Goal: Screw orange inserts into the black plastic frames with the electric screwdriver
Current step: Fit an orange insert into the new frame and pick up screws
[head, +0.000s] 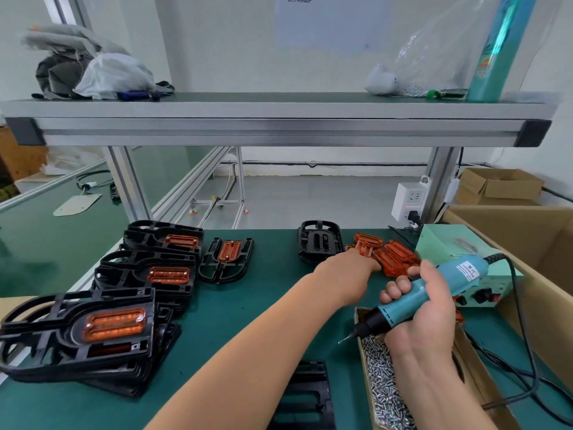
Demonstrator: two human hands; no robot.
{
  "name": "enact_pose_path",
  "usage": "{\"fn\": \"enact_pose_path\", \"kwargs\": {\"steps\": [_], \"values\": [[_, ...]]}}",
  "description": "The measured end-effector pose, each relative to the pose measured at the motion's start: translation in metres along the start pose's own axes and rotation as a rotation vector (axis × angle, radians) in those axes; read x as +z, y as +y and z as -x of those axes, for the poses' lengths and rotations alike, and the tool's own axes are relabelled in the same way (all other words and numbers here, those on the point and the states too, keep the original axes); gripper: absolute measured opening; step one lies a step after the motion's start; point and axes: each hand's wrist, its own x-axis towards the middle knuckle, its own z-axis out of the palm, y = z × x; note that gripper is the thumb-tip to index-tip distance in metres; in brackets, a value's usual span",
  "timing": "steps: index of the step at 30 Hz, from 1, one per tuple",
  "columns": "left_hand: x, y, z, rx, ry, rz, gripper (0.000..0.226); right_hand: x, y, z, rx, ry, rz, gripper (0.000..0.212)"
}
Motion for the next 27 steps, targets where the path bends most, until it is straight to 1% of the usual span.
{"fn": "enact_pose_path", "kwargs": {"steps": [2, 4, 8, 14, 18, 21, 24, 25, 27], "values": [[0.002, -0.001, -0.011, 0.023, -0.055, -0.039, 0.061, 0.0, 0.0, 0.0, 0.014, 0.018, -0.001, 0.025], [0.006, -0.002, -0.02, 0.021, -0.095, -0.091, 0.063, 0.001, 0.0, 0.0, 0.029, 0.025, 0.0, 0.026], [0.014, -0.003, -0.028, -0.012, -0.142, -0.184, 0.057, 0.002, 0.002, 0.002, 0.038, 0.012, 0.003, 0.025], [0.017, 0.001, -0.021, -0.026, -0.133, -0.231, 0.044, 0.0, 0.002, 0.0, 0.032, 0.007, -0.012, 0.024], [0.014, -0.001, -0.004, 0.006, -0.069, -0.25, 0.03, -0.001, 0.003, -0.001, 0.029, -0.004, -0.014, 0.023], [0.014, -0.011, 0.01, 0.022, -0.013, -0.313, 0.021, -0.001, 0.003, -0.001, 0.042, -0.011, -0.017, 0.023], [0.013, -0.023, 0.022, -0.005, 0.028, -0.301, 0.006, -0.002, 0.004, -0.001, 0.05, -0.018, -0.027, 0.023], [0.013, -0.025, 0.024, -0.016, 0.037, -0.284, 0.007, -0.002, 0.004, 0.0, 0.051, -0.018, -0.029, 0.023], [0.013, -0.028, 0.028, -0.028, 0.058, -0.249, 0.018, -0.002, 0.004, 0.0, 0.051, -0.015, -0.029, 0.023]]}}
